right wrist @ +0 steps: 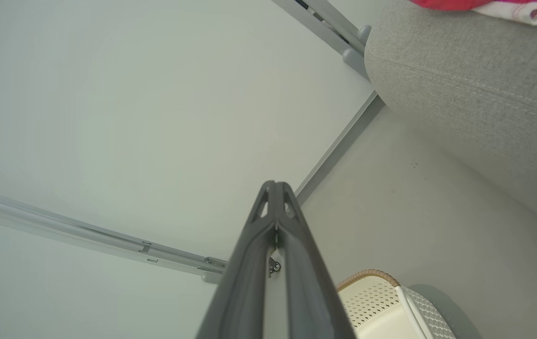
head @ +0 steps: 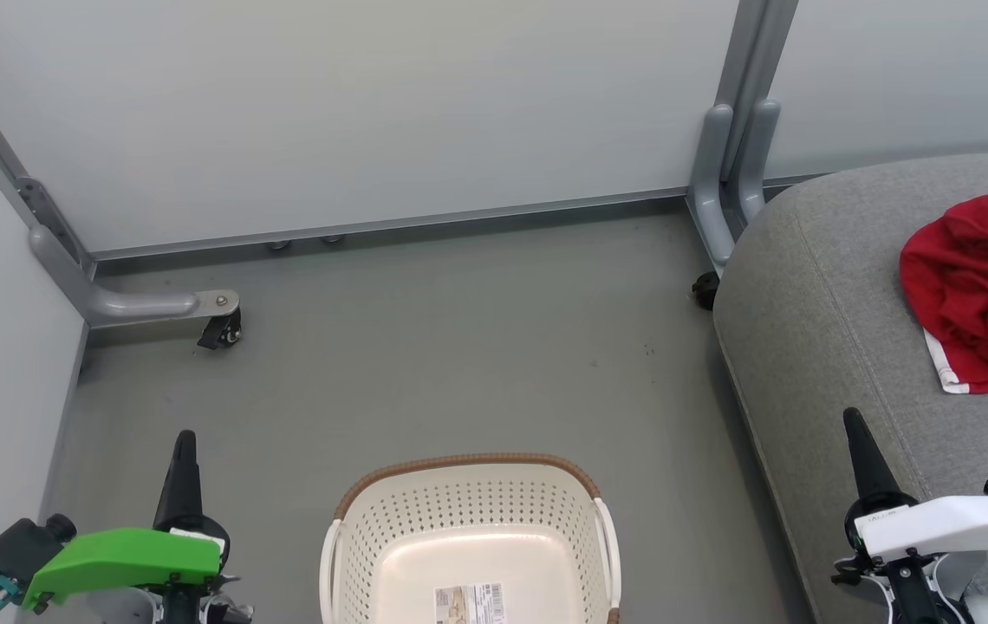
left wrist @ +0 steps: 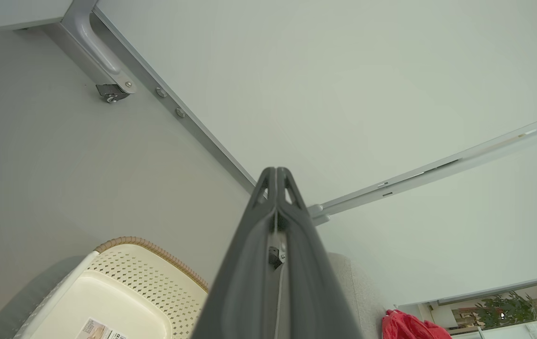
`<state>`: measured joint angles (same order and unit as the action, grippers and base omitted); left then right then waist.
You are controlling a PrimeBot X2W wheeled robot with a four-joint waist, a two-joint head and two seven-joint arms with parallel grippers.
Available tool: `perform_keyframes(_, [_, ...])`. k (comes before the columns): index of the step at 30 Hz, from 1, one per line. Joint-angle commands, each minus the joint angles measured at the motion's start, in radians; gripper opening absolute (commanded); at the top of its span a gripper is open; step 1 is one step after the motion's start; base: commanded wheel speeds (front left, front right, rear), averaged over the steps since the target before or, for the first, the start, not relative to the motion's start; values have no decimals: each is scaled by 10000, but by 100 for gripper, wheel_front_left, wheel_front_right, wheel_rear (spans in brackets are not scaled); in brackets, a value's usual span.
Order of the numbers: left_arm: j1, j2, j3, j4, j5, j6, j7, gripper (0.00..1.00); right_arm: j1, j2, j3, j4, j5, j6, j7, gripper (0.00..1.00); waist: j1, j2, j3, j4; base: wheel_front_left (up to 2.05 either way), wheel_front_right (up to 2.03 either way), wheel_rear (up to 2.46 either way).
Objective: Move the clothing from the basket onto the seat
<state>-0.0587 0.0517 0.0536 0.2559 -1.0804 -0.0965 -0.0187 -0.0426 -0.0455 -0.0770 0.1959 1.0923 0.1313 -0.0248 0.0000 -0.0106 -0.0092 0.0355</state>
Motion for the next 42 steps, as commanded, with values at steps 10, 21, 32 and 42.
perform_keyframes(10, [-349, 8, 169, -121, -1216, -119, 288, 0, -325, -79, -110, 57, 1193, -5, 329, 0, 0, 62, 21, -59, 0, 0, 0])
perform_keyframes(21, [-428, 3, 288, -124, -2257, -194, 556, 0, -414, -84, -177, 166, 2202, -6, 603, 0, 0, 71, 42, -122, 0, 0, 0])
perform_keyframes(32, [-468, -2, 385, -120, -3178, -240, 799, 0, -515, -88, -235, 267, 3109, -6, 834, 0, 0, 80, 63, -183, 0, 0, 0])
perform_keyframes(42, [-493, -7, 479, -119, -3957, -290, 1002, 0, -583, -90, -284, 347, 3871, -6, 1036, 0, 0, 89, 83, -239, 0, 0, 0])
